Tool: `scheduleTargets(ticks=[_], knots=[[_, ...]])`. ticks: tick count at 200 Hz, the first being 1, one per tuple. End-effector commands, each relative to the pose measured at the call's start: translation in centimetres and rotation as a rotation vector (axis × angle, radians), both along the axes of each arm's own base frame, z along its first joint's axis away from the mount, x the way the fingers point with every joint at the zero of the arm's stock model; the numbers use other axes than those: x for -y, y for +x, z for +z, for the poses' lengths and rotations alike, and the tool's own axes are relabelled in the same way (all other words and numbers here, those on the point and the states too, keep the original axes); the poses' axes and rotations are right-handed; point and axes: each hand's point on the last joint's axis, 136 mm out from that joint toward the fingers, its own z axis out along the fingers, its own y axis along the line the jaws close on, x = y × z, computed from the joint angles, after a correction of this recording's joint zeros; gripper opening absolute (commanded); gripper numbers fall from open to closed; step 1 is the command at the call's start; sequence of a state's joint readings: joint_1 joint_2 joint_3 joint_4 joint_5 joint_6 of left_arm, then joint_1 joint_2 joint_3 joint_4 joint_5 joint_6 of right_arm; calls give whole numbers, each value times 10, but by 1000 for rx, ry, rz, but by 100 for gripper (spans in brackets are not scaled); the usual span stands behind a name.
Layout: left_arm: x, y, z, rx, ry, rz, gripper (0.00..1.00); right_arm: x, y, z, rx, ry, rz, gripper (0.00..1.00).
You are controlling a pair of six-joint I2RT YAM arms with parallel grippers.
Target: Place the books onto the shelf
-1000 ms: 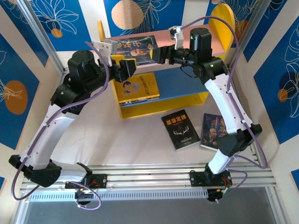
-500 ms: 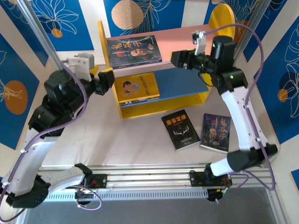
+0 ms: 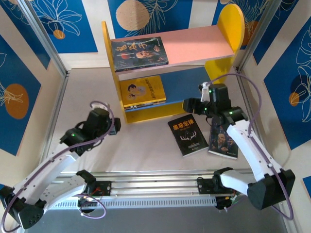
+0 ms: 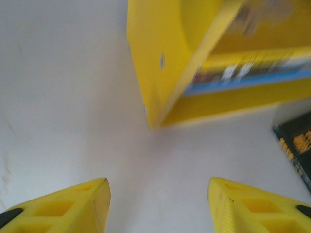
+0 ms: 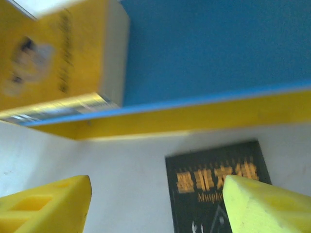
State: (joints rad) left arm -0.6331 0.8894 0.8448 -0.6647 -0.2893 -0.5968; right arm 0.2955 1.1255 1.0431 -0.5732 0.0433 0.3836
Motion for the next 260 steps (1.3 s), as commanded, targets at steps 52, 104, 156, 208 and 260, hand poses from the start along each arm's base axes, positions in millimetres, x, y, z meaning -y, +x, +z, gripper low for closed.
scheduleTargets(ticks=[52, 104, 156, 208, 260], knots=[[94, -17, -76, -109, -225, -88, 57, 5, -20, -135, -359, -129, -91, 72], [152, -18, -114, -209, -220, -170, 57, 7, -29, -169, -443, -212, -91, 72], [173, -13, -123, -237, -240, -195, 59, -5, -36, -183, -506, -214, -43, 73], [180, -14, -129, -271, -232, -212, 59, -26, -47, -190, -549, -169, 16, 73], [176, -14, -130, -276, -217, -205, 59, -81, -56, -188, -601, 112, 112, 72]])
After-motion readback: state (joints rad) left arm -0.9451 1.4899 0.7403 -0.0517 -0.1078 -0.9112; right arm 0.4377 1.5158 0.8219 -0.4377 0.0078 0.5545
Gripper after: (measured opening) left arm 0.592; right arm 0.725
